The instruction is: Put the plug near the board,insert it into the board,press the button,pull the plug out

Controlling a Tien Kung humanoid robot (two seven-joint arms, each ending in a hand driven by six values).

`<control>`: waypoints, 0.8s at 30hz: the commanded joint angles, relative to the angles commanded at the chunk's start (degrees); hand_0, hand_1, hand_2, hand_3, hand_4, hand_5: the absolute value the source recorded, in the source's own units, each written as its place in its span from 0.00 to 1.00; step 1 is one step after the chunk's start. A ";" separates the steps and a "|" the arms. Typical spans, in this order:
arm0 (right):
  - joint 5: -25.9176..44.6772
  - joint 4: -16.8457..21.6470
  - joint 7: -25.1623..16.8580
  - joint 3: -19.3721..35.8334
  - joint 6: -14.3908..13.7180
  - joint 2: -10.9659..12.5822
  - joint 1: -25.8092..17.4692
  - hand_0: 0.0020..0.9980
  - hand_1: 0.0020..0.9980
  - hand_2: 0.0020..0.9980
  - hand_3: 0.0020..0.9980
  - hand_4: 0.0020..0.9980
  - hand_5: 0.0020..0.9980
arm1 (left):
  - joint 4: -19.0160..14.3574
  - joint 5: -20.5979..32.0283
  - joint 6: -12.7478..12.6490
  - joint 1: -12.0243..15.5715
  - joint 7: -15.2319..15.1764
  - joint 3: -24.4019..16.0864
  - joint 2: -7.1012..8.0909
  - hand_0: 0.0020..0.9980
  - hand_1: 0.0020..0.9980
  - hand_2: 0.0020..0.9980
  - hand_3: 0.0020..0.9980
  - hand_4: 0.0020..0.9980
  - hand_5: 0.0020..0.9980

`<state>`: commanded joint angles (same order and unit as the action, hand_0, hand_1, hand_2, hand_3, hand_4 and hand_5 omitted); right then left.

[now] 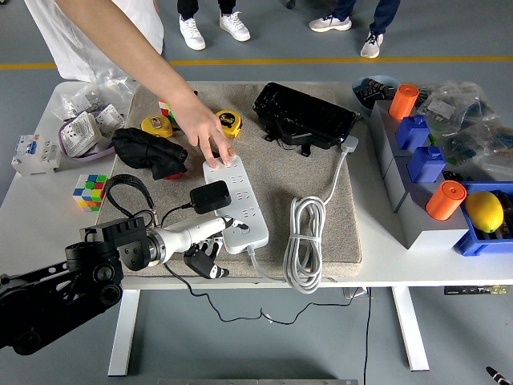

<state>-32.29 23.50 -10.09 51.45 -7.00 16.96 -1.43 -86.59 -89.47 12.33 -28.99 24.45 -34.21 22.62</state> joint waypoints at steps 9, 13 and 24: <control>-0.03 0.02 0.00 0.10 0.01 -0.07 -0.04 0.61 0.63 0.63 0.55 1.00 0.45 | 0.31 0.15 0.07 -0.15 0.14 0.18 -0.15 0.04 0.09 0.19 0.89 0.79 0.00; -0.05 0.02 -0.02 0.05 0.00 -0.10 -0.03 0.61 0.63 0.63 0.55 1.00 0.45 | 0.38 0.37 0.10 -0.02 0.15 0.03 -0.14 0.04 0.09 0.19 0.89 0.79 0.00; -0.11 0.02 -0.02 0.33 -0.01 -0.13 0.00 0.61 0.63 0.63 0.55 1.00 0.45 | 0.39 0.34 0.30 -0.05 0.22 -0.05 -0.12 0.04 0.09 0.19 0.87 0.79 0.00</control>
<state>-32.40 23.52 -10.11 51.77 -7.01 16.82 -1.43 -86.20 -89.13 12.63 -29.04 24.67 -34.26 22.50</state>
